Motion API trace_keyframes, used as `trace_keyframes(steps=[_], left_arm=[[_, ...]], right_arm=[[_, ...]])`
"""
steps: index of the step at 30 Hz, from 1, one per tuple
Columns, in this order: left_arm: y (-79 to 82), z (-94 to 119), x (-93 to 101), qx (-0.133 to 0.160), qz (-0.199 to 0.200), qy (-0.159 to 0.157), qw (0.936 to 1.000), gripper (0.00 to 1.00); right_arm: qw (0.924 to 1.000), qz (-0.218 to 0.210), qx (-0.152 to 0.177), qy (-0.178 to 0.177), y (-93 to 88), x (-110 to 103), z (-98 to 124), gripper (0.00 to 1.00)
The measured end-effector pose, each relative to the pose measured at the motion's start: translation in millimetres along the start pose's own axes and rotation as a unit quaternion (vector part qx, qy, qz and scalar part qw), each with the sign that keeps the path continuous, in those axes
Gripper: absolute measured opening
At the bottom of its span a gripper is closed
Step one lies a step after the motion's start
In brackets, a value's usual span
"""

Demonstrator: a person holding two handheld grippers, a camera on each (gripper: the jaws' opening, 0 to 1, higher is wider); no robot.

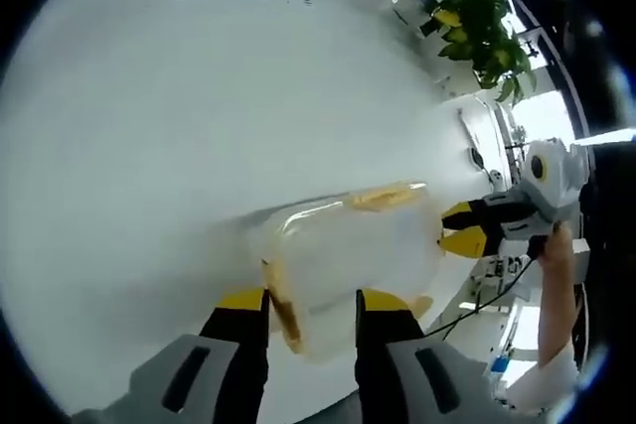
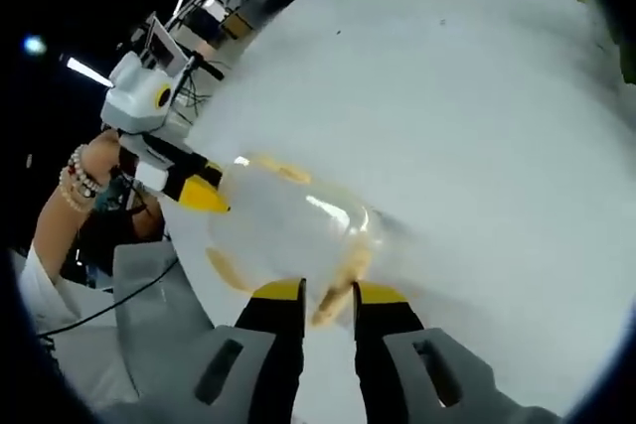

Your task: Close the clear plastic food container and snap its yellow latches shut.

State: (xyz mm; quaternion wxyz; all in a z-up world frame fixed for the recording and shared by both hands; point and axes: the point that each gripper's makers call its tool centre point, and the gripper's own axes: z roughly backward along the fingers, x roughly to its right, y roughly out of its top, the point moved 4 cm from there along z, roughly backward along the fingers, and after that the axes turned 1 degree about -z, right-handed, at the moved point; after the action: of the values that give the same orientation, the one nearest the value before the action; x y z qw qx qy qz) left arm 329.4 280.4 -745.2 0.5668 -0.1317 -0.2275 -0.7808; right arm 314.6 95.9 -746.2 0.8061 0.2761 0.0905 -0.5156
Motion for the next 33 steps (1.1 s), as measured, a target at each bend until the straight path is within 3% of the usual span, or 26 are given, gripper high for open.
trace_keyframes(steps=[2,3,4,7,9,11,13,17,19,20,21,22,25,27,29,31,33], left_arm=[[-1.1,2,-0.5,0.016,0.001,-0.003,0.9999,0.26],[-3.0,2,-1.0,0.018,-0.011,-0.003,0.9998,0.25],[-2.0,5,-2.5,0.025,-0.057,-0.009,0.998,0.23],[3.1,15,-10.5,0.059,-0.084,0.011,0.9947,0.2],[7.8,21,-10.4,0.082,-0.105,0.008,0.9911,0.2],[9.5,27,-4.7,0.099,-0.15,-0.005,0.9837,0.22],[10.7,30,1.4,0.111,-0.205,-0.011,0.9724,0.24],[12.2,32,14.4,0.132,-0.319,-0.011,0.9386,0.29],[13.0,30,22.2,0.144,-0.34,-0.019,0.9291,0.41],[12.5,30,25.8,0.145,-0.341,-0.025,0.9283,0.44],[11.1,29,30.8,0.145,-0.347,-0.039,0.9257,0.44],[11.3,28,37.7,0.152,-0.361,-0.052,0.9185,0.43],[9.6,22,46.4,0.153,-0.399,-0.059,0.9024,0.37],[6.6,17,52.0,0.15,-0.412,-0.065,0.8962,0.27],[4.2,11,56.7,0.147,-0.413,-0.07,0.8959,0.16],[3.5,5,58.3,0.147,-0.418,-0.065,0.8941,0.12],[1.6,-2,59.3,0.142,-0.438,-0.062,0.8857,0.12]], right_arm=[[1.0,0.003,0.008,-0.005,-0.4,-2,0,0.16],[0.9999,0.007,0.01,-0.007,-0.9,-2,1,0.15],[0.9999,0.009,0.011,-0.008,-1.1,-2,1,0.15],[0.9998,0.009,0.012,-0.012,0.3,-1,1,0.16],[0.9997,0.01,0.008,-0.021,1.0,0,2,0.19],[0.9997,0.013,-0.007,-0.018,-1.4,2,1,0.23],[0.9996,0.003,-0.021,-0.019,-4.2,4,1,0.3],[0.9987,0.033,-0.029,-0.027,-2.1,5,6,0.28],[0.9978,0.051,-0.021,-0.037,3.6,5,11,0.25],[0.9976,0.056,-0.014,-0.039,6.5,5,14,0.25],[0.9973,0.063,-0.006,-0.037,10.9,3,16,0.25],[0.9965,0.077,0.008,-0.031,16.4,-1,20,0.25],[0.9932,0.109,0.04,-0.005,30.1,-13,22,0.22],[0.99,0.13,0.051,0.016,35.6,-24,20,0.16],[0.9878,0.142,0.058,0.028,36.8,-35,17,0.09],[0.9865,0.151,0.056,0.031,39.1,-40,10,0.02],[0.9854,0.158,0.051,0.037,39.3,-47,1,0.04]])
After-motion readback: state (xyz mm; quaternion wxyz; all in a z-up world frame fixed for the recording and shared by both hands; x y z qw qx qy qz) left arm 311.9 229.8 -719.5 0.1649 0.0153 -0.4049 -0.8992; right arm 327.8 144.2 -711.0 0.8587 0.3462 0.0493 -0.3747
